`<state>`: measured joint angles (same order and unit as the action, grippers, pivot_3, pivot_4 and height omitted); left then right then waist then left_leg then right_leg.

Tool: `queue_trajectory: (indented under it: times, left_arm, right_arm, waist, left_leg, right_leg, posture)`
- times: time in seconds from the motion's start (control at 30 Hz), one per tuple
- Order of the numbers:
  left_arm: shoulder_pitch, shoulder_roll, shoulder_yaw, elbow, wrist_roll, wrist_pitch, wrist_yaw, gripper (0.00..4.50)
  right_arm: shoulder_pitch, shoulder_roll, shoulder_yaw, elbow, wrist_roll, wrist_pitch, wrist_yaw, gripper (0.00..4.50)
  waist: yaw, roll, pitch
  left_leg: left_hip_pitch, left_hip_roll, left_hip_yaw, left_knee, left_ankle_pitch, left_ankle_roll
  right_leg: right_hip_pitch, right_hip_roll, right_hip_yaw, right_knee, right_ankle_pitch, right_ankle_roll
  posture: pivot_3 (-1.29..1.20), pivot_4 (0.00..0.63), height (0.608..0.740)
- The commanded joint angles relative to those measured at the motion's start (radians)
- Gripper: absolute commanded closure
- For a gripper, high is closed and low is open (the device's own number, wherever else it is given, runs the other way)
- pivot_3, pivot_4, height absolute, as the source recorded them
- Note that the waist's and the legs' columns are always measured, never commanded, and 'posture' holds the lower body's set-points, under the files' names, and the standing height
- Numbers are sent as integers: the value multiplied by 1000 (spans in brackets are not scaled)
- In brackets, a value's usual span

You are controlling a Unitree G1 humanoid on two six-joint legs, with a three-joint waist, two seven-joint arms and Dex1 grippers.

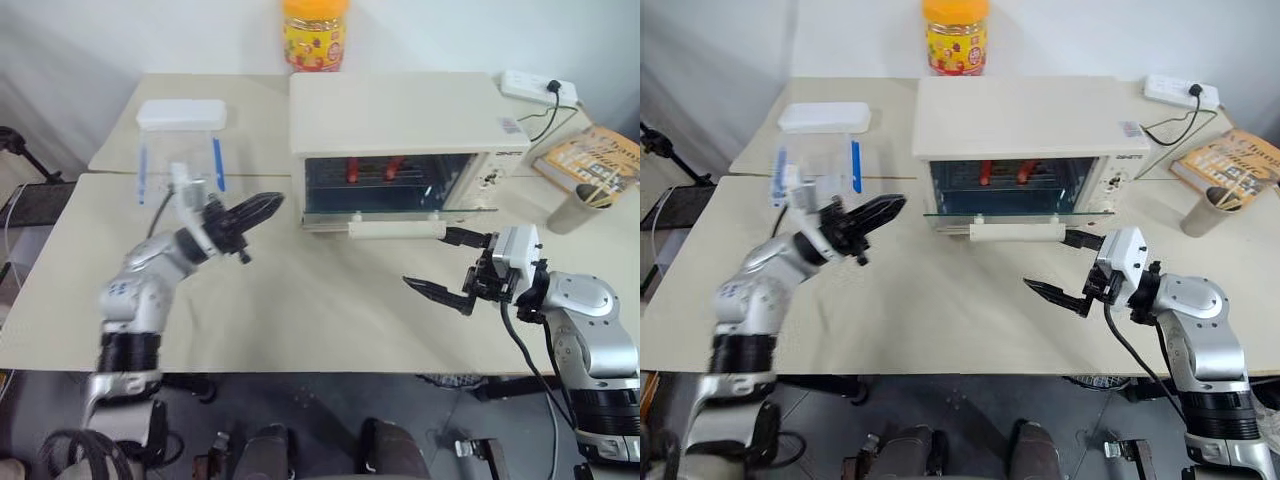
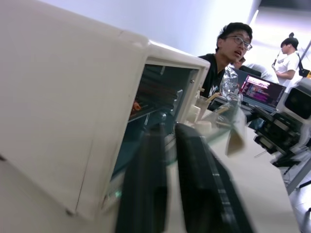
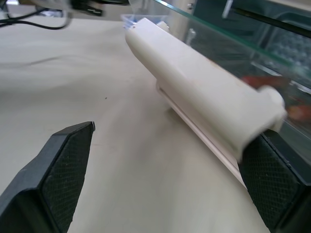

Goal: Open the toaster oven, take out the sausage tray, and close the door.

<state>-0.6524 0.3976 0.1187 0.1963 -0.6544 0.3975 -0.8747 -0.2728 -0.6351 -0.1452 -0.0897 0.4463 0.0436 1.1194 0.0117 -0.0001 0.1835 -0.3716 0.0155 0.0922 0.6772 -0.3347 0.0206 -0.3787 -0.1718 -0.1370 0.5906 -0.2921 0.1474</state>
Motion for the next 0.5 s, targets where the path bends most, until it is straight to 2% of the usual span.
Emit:
queue_trajectory:
  times: [0.03, 0.27, 0.43, 0.5]
  left_arm:
    - [-63, -42, -26, 67, 60, -73, -11, 4460]
    - [-121, -104, -81, 152, 141, -131, -55, 4460]
    - [-116, -109, -106, 156, 165, -135, -107, 4460]
    - [-92, -100, -125, 144, 176, -129, -138, 4460]
  right_arm:
    - [13, -13, -8, -28, 0, -42, 12, 0]
    - [44, -22, -31, -23, -8, -52, -20, 0]
    - [74, -31, -54, -26, -16, -59, -51, 0]
    - [142, -41, -107, -38, -22, -60, -85, 0]
  waist:
    - [2, 0, 0]
    - [5, -1, 0]
    - [13, -1, 0]
    - [17, -1, 0]
  left_leg:
    - [0, 0, 0, 0, 0, 0]
    - [0, 0, 0, 0, 0, 0]
    - [-1, 0, 0, 2, -1, 1]
    - [-1, 0, 0, 3, -1, 1]
  right_leg:
    - [0, 0, 0, 0, 0, 0]
    - [0, 0, 0, 0, 0, 0]
    - [0, 0, 0, 0, 0, 0]
    - [0, 0, 0, 0, 0, 0]
  posture:
    - [0, 150, 740]
    - [0, 150, 740]
    - [0, 150, 740]
    - [0, 150, 740]
